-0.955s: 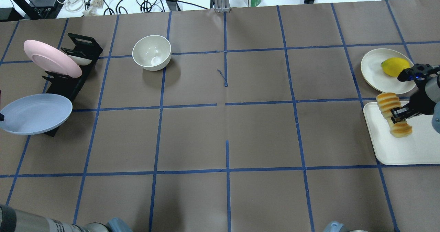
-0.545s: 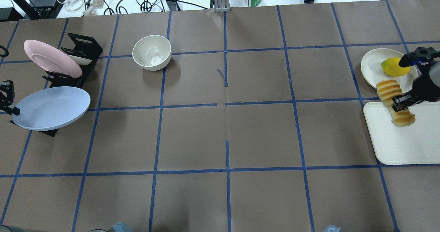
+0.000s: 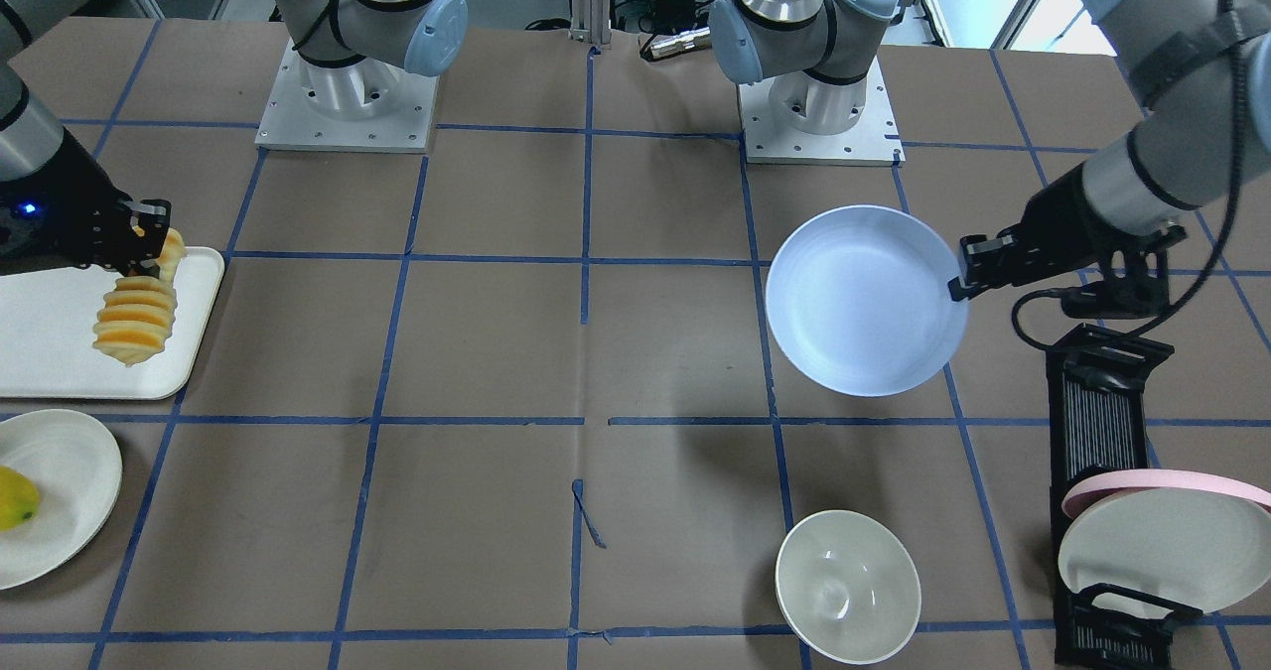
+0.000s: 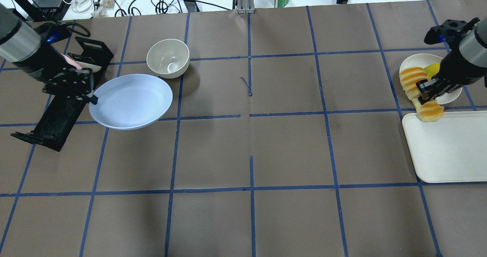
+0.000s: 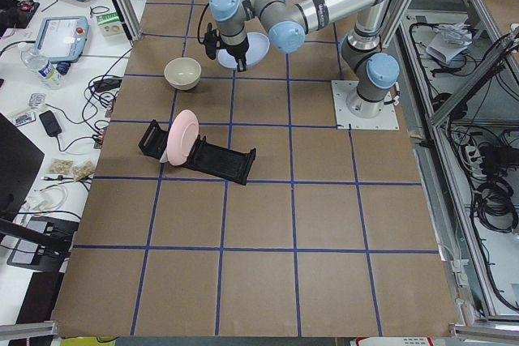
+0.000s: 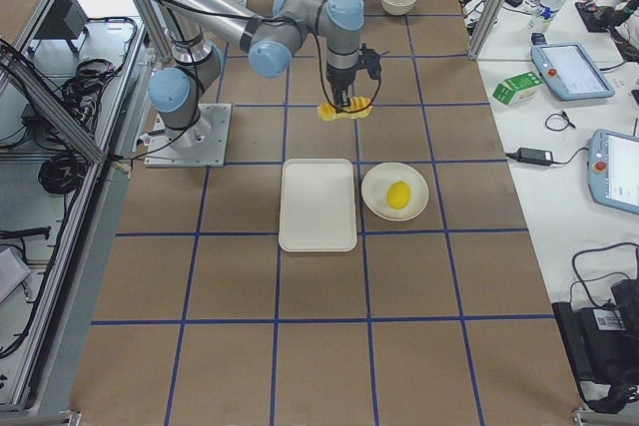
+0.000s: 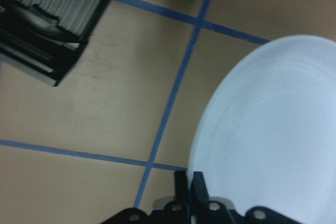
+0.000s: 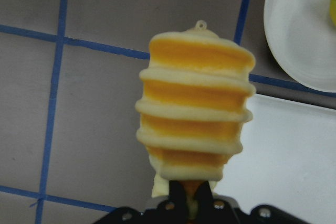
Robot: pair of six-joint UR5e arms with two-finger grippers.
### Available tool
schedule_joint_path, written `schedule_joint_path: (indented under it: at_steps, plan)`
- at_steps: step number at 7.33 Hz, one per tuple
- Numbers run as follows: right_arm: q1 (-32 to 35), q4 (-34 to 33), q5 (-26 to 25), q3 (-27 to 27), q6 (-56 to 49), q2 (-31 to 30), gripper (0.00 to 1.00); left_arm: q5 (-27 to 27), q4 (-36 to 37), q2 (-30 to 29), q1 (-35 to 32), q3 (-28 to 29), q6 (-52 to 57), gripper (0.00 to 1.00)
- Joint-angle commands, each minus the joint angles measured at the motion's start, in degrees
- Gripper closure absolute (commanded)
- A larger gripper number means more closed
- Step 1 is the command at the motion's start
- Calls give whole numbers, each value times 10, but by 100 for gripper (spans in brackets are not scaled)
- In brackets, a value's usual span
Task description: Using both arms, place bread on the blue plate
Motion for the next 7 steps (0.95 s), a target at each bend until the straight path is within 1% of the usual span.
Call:
schedule_joint_path:
  at_steps: [1, 2, 3, 4, 5, 7]
  plan:
    - [54, 21, 1, -22, 57, -1, 100, -29, 124, -18, -150, -27, -159, 100]
    - [64, 29, 18, -21, 73, -2, 100, -29, 204, -36, -211, -59, -253, 100]
    - [70, 29, 28, -18, 81, -2, 100, -25, 302, -73, -249, -110, -270, 100]
    - [80, 29, 30, -7, 85, -4, 100, -26, 426, -102, -258, -160, -268, 100]
    - [101, 29, 31, -4, 123, -4, 100, -27, 487, -129, -258, -170, -264, 100]
    - [174, 21, 31, -4, 200, 2, 100, -28, 502, -169, -261, -174, -236, 100]
